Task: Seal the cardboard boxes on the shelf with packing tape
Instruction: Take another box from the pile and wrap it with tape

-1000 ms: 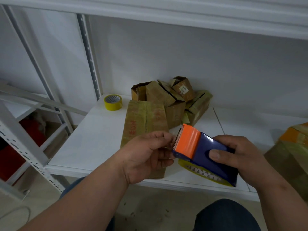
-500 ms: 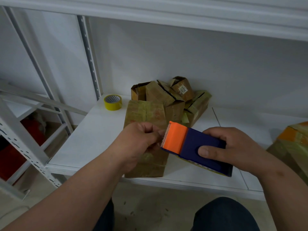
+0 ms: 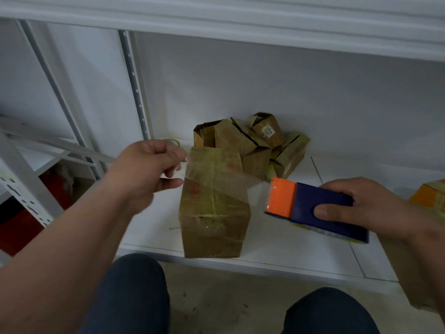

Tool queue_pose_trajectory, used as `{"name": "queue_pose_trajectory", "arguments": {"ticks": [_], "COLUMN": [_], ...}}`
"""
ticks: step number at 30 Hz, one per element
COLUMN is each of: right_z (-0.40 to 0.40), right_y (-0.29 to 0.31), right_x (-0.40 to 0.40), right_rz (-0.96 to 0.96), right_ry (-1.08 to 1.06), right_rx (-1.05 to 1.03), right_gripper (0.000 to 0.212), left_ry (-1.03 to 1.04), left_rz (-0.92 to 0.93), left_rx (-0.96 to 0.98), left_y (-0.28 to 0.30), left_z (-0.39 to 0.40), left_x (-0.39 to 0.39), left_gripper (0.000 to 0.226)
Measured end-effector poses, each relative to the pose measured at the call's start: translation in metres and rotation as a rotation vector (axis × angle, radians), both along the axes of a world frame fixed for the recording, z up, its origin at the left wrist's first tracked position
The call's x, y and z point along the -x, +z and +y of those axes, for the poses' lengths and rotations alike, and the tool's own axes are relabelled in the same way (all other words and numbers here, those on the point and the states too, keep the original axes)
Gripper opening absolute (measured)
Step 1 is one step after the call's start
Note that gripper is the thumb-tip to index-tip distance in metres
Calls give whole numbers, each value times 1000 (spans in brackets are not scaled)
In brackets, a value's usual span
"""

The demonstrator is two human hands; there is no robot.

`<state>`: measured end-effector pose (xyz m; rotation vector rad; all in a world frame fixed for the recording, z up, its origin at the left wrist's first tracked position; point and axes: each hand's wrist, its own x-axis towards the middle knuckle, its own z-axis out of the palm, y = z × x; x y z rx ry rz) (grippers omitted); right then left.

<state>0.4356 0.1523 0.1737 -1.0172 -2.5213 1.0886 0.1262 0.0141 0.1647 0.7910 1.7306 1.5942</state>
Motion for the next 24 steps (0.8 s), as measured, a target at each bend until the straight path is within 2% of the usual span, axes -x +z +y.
{"name": "queue_pose_trajectory", "arguments": {"ticks": [6, 10, 16, 21, 24], "right_z": [22, 35, 40, 45, 52], "right_y": [3, 9, 15, 13, 7], "right_x": [-6, -4, 6, 10, 12], "right_rz": [-72, -100, -130, -239, -277], "right_ry": [-59, -72, 9, 42, 25], "right_rx": [104, 129, 160, 123, 111], "right_gripper": [79, 91, 80, 87, 85], "left_ry": [1, 19, 48, 127, 97], "left_rz": [-38, -65, -72, -91, -99], "left_rx": [119, 109, 76, 61, 111], "left_y": [-21, -30, -27, -26, -35], "left_z": [-4, -6, -10, -16, -15], "left_x": [20, 21, 30, 52, 55], "left_gripper": [12, 11, 12, 13, 12]}}
